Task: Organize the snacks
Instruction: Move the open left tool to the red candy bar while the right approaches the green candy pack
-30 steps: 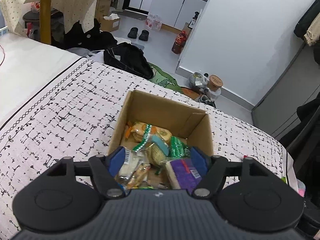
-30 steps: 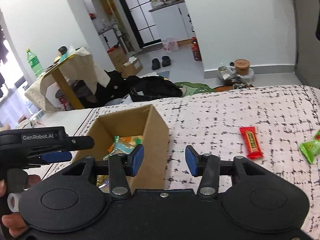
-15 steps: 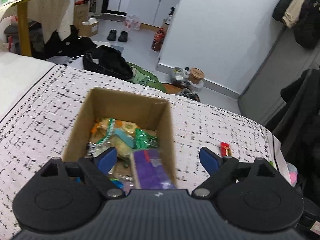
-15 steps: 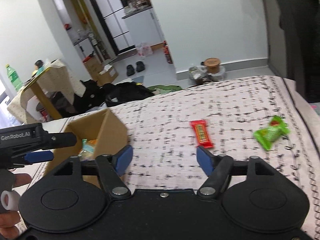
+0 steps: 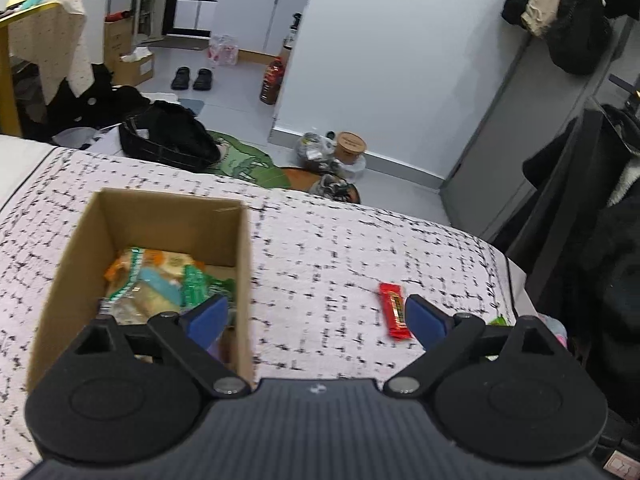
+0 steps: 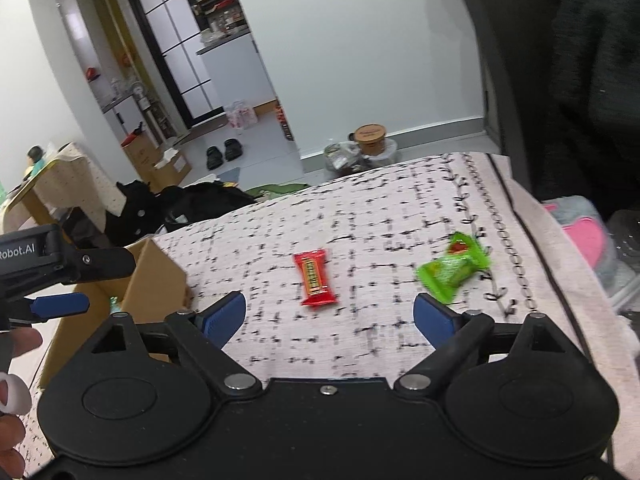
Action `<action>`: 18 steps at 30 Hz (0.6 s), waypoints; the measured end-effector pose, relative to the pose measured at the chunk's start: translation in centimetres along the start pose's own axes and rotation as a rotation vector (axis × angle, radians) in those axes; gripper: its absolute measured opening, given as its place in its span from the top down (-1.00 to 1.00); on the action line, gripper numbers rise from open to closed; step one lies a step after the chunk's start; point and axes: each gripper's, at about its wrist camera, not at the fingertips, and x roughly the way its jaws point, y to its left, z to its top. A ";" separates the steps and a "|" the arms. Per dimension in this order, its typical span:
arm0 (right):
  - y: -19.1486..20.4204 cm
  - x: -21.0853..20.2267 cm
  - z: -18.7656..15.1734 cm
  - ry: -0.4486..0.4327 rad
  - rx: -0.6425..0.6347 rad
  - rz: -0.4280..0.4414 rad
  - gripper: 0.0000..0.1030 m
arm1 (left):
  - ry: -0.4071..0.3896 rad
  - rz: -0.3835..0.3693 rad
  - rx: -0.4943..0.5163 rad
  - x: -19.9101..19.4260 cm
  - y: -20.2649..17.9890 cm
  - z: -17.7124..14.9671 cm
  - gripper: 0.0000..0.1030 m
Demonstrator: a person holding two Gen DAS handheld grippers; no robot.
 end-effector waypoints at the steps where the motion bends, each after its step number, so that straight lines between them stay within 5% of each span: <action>1: -0.4 -0.1 0.0 -0.004 0.004 -0.006 -0.76 | 0.006 -0.007 0.005 0.2 -0.3 -0.1 -0.84; 18: -4.4 1.7 0.7 -0.037 0.010 -0.104 -0.70 | 0.066 -0.096 0.034 5.3 -4.6 -0.5 -0.83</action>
